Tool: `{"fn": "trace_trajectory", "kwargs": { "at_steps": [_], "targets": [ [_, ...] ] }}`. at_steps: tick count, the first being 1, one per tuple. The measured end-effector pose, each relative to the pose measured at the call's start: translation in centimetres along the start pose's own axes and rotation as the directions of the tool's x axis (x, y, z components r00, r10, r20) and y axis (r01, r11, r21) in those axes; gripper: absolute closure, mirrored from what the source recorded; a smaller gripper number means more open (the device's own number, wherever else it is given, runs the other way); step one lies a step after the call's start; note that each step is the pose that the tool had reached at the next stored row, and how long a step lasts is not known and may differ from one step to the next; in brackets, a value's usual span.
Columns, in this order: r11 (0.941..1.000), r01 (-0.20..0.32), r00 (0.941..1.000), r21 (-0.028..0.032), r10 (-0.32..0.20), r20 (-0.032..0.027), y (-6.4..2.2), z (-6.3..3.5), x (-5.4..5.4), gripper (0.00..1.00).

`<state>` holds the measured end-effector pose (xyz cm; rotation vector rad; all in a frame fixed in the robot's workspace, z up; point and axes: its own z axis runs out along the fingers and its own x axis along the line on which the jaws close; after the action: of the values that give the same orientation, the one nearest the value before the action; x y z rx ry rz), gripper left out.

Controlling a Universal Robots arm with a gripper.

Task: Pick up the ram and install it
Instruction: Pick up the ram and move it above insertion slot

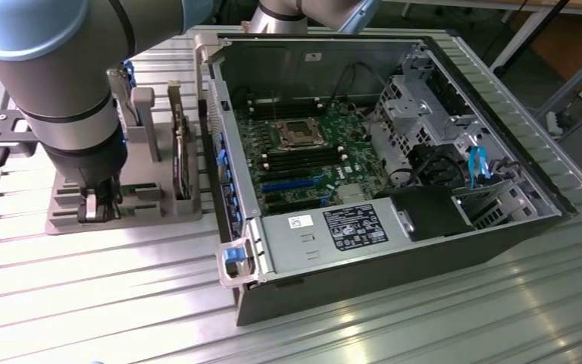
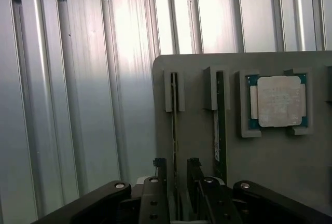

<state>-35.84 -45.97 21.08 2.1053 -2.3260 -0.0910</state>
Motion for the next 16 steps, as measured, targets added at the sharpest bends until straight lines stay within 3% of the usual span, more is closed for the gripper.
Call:
{"fn": "trace_trajectory", "kwargs": {
  "at_steps": [6, 8, 13, 16],
  "targets": [
    [1.0, 0.0, 1.0, 0.0, 0.0, 0.0001, -0.01, 0.22, 0.02, 0.72],
    [1.0, 0.0, 1.0, 0.0001, 0.0, 0.0002, -0.01, 0.22, 0.02, 0.89],
    [1.0, 0.0, 1.0, 0.0002, 0.0, 0.0001, -0.01, 0.12, 0.02, 0.89],
    [1.0, 0.0, 1.0, 0.0, 0.0, 0.0, 0.03, -0.68, -0.01, 0.89]
  ]
}}
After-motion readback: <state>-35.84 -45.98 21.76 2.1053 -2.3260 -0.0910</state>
